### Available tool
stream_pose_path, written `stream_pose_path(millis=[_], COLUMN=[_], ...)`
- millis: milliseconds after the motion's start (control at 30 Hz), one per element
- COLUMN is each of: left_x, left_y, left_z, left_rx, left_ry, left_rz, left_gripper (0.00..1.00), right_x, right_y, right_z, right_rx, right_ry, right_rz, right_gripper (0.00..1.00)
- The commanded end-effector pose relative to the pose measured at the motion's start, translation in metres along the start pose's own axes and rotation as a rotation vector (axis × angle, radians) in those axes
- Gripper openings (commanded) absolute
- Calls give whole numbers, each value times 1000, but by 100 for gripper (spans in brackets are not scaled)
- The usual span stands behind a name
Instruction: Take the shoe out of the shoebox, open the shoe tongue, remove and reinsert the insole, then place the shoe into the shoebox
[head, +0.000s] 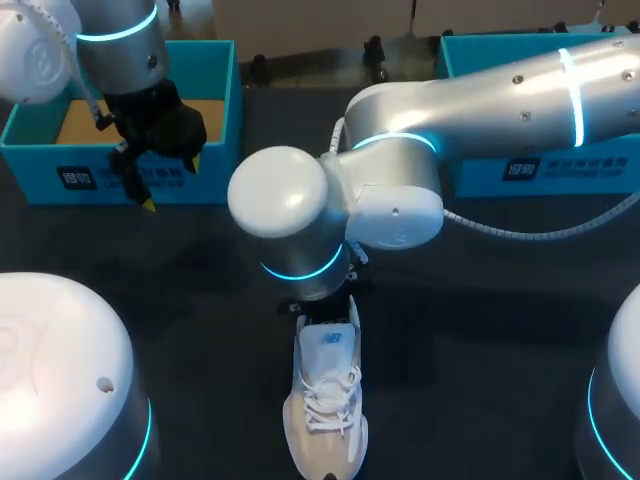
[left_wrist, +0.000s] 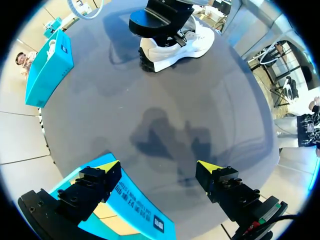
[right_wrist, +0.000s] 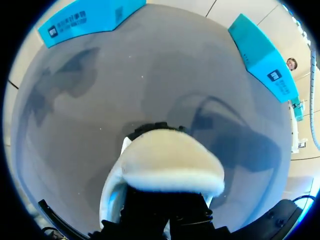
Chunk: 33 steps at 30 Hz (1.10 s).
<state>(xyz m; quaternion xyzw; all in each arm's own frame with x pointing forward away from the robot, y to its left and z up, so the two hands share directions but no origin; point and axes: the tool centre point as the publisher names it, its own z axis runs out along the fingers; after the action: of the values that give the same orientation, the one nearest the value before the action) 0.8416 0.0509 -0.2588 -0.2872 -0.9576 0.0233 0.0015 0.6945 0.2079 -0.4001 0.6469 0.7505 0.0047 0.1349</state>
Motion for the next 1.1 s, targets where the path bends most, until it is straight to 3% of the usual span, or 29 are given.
stream_pose_path(millis=[33, 233, 667, 900, 1100], left_x=[0, 0, 0, 0, 0], left_y=[0, 0, 0, 0, 0], left_z=[0, 0, 0, 0, 0], left_rx=[-2, -2, -2, -2, -2], left_ry=[1, 1, 1, 1, 1], left_rz=[0, 0, 0, 0, 0], left_gripper=[100, 100, 100, 100, 100], right_x=[1, -1, 0, 4, 13], right_y=[-2, 0, -1, -3, -1], right_z=[-20, -30, -4, -18, 6], right_rx=[-20, -40, -21, -36, -16], right_ry=[-41, -27, 80, 75, 100], right_rz=[164, 183, 199, 207, 200], right_gripper=[0, 0, 0, 0, 0])
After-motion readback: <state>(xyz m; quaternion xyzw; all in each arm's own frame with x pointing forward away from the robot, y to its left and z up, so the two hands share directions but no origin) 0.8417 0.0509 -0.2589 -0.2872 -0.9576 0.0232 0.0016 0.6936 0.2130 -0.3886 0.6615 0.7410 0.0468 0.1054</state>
